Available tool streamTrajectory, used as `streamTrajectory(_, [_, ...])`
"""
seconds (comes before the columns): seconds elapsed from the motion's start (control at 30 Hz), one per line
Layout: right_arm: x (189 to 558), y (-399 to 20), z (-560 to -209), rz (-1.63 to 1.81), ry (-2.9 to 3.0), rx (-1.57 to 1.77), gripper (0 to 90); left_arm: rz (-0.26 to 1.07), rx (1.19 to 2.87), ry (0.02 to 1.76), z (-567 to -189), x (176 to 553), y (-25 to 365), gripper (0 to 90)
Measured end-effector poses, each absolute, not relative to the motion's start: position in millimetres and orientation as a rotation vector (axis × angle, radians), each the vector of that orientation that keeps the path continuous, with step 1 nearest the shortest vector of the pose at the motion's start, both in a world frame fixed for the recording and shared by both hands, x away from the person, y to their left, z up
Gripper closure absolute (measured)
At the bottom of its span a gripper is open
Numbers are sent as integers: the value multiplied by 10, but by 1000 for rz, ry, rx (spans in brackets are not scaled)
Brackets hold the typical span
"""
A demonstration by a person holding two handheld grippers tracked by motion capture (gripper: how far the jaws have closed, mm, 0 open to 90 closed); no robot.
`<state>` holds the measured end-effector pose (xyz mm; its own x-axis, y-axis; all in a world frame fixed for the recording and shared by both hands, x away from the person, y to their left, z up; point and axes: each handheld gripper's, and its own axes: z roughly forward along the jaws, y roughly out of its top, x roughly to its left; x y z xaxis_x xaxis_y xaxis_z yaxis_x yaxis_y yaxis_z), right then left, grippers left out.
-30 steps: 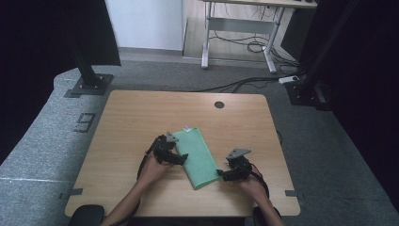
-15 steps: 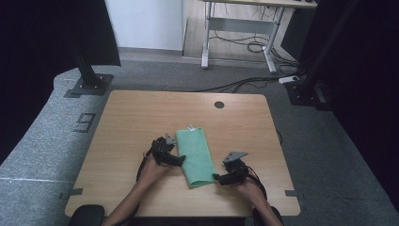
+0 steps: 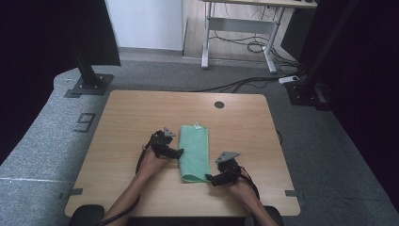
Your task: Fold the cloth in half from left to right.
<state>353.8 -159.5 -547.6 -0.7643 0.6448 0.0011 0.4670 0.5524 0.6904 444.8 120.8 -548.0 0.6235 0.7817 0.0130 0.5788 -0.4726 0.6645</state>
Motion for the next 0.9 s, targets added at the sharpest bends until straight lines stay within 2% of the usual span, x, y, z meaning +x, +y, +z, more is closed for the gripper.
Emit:
streamTrajectory(0.5, [3823, -1421, -5468, 997, 2533, 971, 135, 459, 2192, 1126, -5477, 4715, 1273, 0])
streamTrajectory(0.9, [3812, -1430, -5465, 1023, 2527, 985, 172, 437, 2184, 1107, -5472, 4712, 1297, 0])
